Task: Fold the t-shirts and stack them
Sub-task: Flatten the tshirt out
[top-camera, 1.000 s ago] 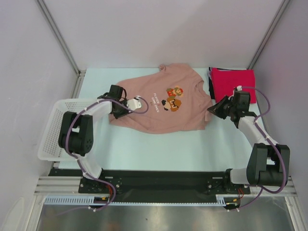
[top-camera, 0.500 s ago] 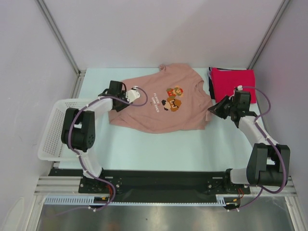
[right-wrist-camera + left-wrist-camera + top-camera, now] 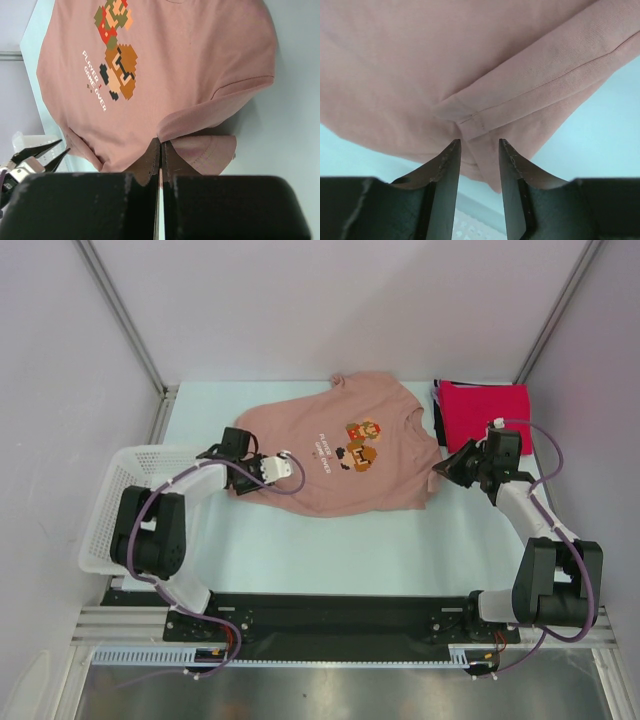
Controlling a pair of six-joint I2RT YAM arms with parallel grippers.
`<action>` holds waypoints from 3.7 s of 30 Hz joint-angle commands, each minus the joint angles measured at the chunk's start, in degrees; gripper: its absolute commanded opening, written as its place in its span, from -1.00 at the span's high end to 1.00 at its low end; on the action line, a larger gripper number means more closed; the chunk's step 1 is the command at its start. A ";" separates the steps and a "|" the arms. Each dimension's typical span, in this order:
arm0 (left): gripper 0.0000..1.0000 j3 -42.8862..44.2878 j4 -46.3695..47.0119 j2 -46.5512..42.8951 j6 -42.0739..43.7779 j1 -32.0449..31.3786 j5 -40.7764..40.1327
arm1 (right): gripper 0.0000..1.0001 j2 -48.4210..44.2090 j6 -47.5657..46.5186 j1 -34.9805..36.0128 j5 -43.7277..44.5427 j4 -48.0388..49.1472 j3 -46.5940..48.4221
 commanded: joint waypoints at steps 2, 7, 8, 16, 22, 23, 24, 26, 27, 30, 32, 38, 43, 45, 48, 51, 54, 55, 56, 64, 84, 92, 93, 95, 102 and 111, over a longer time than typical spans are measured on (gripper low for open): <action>0.17 1.01 1.56 2.37 2.61 -0.84 -0.29 | 1.00 -1.38 -0.50 -0.34 -0.11 0.95 1.50; 0.15 1.28 3.83 4.83 2.79 -1.90 -2.66 | 1.00 -1.82 -0.76 -0.61 0.07 0.42 1.50; 0.15 1.37 4.10 5.10 2.70 -1.90 -2.84 | 1.00 -1.82 -0.76 -0.61 0.07 0.42 1.50; 0.13 3.03 4.99 6.24 1.03 -2.08 -2.58 | 1.00 -1.82 -0.76 -0.87 -0.20 0.50 1.23; 0.10 5.76 3.75 7.20 -0.73 -2.08 -0.64 | 1.00 -2.00 -0.94 -1.04 -0.28 0.33 1.14; 0.11 5.85 3.93 7.38 -0.82 -2.08 -0.91 | 1.00 -2.00 -1.03 -1.05 -0.28 0.24 1.06; 0.10 5.94 3.93 7.65 -0.73 -1.99 -1.08 | 1.00 -2.08 -1.11 -1.05 -0.28 0.24 1.06; 0.11 6.03 3.76 8.26 -0.56 -2.08 -1.52 | 1.00 -2.17 -1.11 -1.22 -0.28 0.15 1.06; 0.12 5.94 3.58 8.44 -0.29 -2.08 -1.61 | 1.00 -2.26 -1.29 -1.31 -0.28 0.07 1.14; 0.30 5.24 3.67 8.79 0.23 -2.08 -2.40 | 1.00 -2.61 -1.38 -1.66 -0.37 -0.11 1.14; 0.56 4.97 2.79 8.62 0.33 -2.08 -2.40 | 1.00 -2.61 -1.38 -2.01 -0.63 -0.20 1.14; 0.99 7.43 -2.64 3.97 -5.72 -1.11 -1.53 | 1.00 -5.59 -1.46 -2.45 -1.16 -3.00 2.11; 0.99 8.92 -13.98 -12.54 -14.87 5.47 8.82 | 1.00 -13.93 -4.54 -2.45 1.21 -13.36 6.92; 0.99 10.85 -17.76 -17.11 -17.24 10.11 11.04 | 1.00 -18.50 -6.20 -2.54 2.35 -18.36 10.00; 0.99 21.29 -28.30 -25.13 -20.05 16.37 12.71 | 1.00 -22.82 -7.70 -2.54 2.62 -24.09 20.70; 0.99 32.34 -35.69 -28.02 -22.16 21.20 13.50 | 1.00 -25.37 -7.88 -2.54 1.22 -27.79 30.71; 0.99 45.02 -42.02 -28.83 -23.75 23.58 10.97 | 1.00 -27.13 -7.79 -2.63 0.07 -31.47 38.12; 0.99 48.09 -43.69 -28.74 -23.84 23.85 10.26 | 1.00 -27.39 -7.97 -2.54 0.07 -32.27 42.85; 1.00 51.08 -46.58 -28.56 -24.02 23.85 9.82 | 1.00 -27.83 -8.14 -2.54 0.07 -32.97 45.33; 0.99 63.51 -43.11 -23.66 -24.64 23.94 2.27 | 1.00 -25.12 -6.66 -2.54 3.50 -28.43 52.21; 0.99 85.39 -23.94 6.77 -34.83 23.41 -0.03 | 1.00 31.90 10.83 -1.66 -1.42 -10.82 101.92; 0.99 76.21 -19.10 0.46 -29.57 22.62 2.77 | 1.00 23.94 7.33 -1.92 0.51 -7.58 90.81; 0.99 73.38 -18.92 -0.69 -27.64 22.53 3.31 | 1.00 20.89 6.10 -1.92 0.42 -8.54 85.40; 0.99 63.49 -18.66 -4.89 -23.70 22.01 5.58 | 1.00 17.62 3.03 -2.01 0.51 -9.77 79.14; 0.99 29.09 -15.23 -19.05 -13.48 21.57 7.18 | 1.00 -6.19 -1.55 -2.10 4.81 -10.21 38.36; 0.99 3.85 -23.48 -26.89 -6.88 21.48 9.81 | 1.00 -32.57 2.48 -2.10 5.43 -24.44 -2.00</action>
